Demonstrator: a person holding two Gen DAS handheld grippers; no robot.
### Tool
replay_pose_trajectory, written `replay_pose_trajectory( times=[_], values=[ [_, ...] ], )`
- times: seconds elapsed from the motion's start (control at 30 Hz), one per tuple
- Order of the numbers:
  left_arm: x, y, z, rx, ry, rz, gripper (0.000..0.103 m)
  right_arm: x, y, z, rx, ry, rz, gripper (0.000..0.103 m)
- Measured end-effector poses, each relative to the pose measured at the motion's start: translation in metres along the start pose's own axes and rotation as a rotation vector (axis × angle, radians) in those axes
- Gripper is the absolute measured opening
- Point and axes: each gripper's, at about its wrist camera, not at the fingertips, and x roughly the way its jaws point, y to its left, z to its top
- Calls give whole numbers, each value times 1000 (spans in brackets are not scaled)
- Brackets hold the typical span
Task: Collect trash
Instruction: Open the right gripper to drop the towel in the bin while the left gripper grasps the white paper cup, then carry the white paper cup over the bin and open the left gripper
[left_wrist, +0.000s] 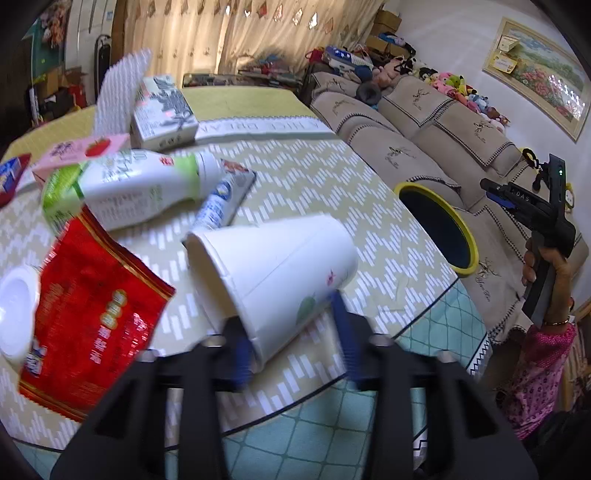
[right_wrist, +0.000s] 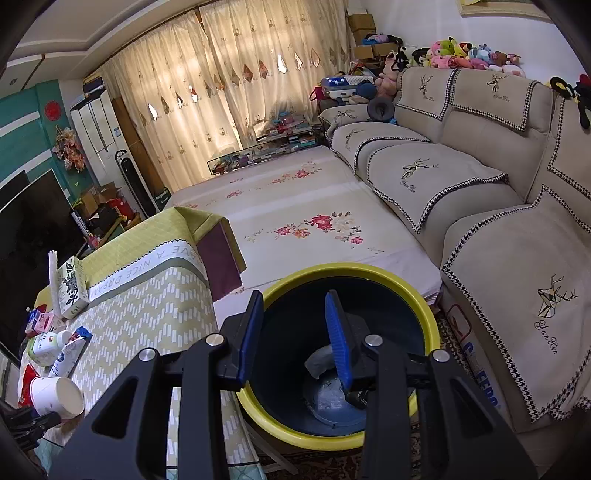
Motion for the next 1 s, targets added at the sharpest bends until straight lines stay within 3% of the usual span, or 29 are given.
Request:
replay_pose_trajectory(
  times=[0.03,0.1,0.5,0.77,1.0],
  values=[
    [1,-1,0,-1,3,-15,12,-1,-1,0,2,-1,2,34],
    [1,-6,0,12,3,-24,5,-2,-3,-1,7,-3,6,33],
    [-12,-93,34,244,-28,-145,4,-31,-22,-17,48,-37,-16,33],
    [41,-184,78,402,25,-275,4,-62,-53,-20,82,-90,-92,34],
    [109,-246,106,440,134,-320,4,-74,-84,-35,131,-83,-152,34]
  ],
)
